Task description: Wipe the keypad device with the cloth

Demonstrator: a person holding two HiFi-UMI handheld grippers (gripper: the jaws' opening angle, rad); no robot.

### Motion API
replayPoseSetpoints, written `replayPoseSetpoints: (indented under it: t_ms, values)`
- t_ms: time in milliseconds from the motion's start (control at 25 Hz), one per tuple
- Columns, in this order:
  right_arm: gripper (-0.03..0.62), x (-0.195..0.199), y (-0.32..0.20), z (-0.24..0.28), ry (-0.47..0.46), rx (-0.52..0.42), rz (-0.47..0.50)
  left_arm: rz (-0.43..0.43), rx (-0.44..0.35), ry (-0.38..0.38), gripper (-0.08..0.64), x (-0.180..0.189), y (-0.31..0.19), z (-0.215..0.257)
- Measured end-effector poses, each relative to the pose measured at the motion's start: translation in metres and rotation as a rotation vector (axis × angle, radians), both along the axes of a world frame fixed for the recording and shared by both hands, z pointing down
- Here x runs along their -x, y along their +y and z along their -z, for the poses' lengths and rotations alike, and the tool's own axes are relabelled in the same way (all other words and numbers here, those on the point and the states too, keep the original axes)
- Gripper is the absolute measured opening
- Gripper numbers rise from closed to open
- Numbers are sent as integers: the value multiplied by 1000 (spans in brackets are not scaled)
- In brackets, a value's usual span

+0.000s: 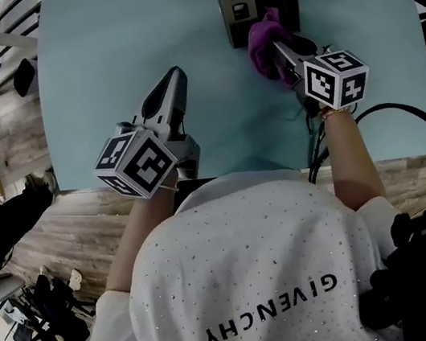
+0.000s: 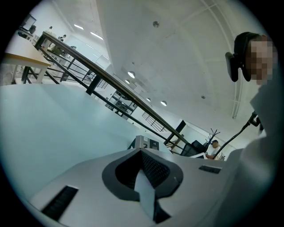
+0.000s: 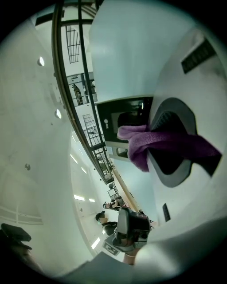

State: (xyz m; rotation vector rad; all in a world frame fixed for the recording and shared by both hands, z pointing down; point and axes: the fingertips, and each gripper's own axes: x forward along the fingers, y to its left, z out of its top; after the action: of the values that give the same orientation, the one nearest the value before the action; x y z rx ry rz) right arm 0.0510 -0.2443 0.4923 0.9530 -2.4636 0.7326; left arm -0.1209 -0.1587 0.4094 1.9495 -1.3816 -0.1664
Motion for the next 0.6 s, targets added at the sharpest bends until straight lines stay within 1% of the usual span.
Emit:
replayPoseSetpoints:
  t_ms: [120,360,600]
  values:
    - [71,-15,-5,-1,-1,4,-37,-5,2,1,0,-2,-1,-1]
    - [71,-35,-12,-1,27,-9,-70,-11,8,2,0,-5,-4,-2]
    - [72,-59,-18,-2,52,-2,-141,-21,4,3,0,-10,-5,-1]
